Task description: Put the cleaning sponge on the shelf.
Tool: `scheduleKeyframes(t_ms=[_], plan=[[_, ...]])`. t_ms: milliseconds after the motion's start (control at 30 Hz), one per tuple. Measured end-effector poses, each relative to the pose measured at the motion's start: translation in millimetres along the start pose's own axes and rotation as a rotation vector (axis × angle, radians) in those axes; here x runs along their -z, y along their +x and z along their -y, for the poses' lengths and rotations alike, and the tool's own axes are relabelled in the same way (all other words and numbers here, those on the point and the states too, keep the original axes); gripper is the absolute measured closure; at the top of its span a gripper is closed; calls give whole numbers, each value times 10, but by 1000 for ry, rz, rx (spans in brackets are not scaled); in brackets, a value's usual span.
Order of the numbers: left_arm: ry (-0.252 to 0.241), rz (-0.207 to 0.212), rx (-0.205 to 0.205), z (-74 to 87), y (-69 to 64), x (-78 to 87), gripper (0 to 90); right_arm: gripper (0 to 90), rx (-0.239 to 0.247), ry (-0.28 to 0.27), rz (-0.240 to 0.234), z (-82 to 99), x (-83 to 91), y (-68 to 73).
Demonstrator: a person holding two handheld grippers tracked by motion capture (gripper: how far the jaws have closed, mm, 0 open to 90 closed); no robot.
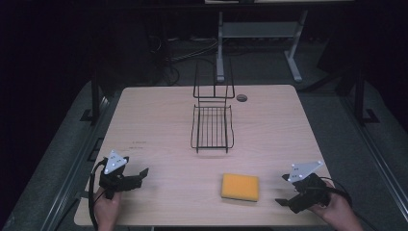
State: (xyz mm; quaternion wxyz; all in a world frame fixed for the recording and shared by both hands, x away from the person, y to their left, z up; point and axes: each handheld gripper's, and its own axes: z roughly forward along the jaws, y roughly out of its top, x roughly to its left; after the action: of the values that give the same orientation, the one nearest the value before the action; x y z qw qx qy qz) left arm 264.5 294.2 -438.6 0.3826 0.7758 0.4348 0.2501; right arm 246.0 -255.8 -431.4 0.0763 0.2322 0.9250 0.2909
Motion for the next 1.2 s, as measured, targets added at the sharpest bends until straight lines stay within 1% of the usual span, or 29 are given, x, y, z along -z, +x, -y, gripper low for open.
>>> scheduleKeyframes(t_ms=[67, 100, 200, 267, 367, 400, 667, 733, 900, 967, 1000, 1067, 1133, 1167, 1200], plan=[[-3, -1, 1, 3, 1, 6, 140, 167, 8, 1, -5, -22, -13, 4], [-1, -1, 2, 5, 4, 13, 140, 167, 20, 9, -12, -53, -30, 14], [-3, -2, 7, 8, 5, 16, 141, 167, 33, 9, -19, -88, -40, 24], [-3, -3, 6, 8, 5, 17, 140, 167, 30, 10, -21, -106, -40, 33], [0, -2, 3, 7, 4, 13, 141, 166, 51, 15, -30, -170, -63, 41], [0, -2, 3, 7, 4, 13, 141, 166, 51, 15, -30, -170, -63, 41], [-3, -2, 6, 8, 7, 19, 141, 159, 76, 28, -65, -308, -118, 54], [-3, -2, 6, 10, 11, 19, 141, 159, 82, 28, -66, -322, -122, 55], [-4, -5, 18, 17, 26, 28, 141, 154, 103, 32, -96, -431, -157, 87], [-7, -7, 9, 13, 20, 33, 141, 154, 111, 33, -100, -456, -166, 92], [-7, -4, 7, 12, 15, 30, 141, 153, 126, 31, -108, -513, -187, 104], [-4, 1, 5, 9, 11, 23, 141, 153, 123, 29, -116, -531, -194, 108], [-3, 2, 2, 7, 10, 14, 141, 152, 132, 26, -127, -574, -216, 107], [-5, 1, 4, 8, 10, 14, 141, 149, 132, 36, -133, -617, -237, 112], [-5, 1, 4, 8, 10, 14, 141, 149, 132, 36, -133, -617, -237, 112]])
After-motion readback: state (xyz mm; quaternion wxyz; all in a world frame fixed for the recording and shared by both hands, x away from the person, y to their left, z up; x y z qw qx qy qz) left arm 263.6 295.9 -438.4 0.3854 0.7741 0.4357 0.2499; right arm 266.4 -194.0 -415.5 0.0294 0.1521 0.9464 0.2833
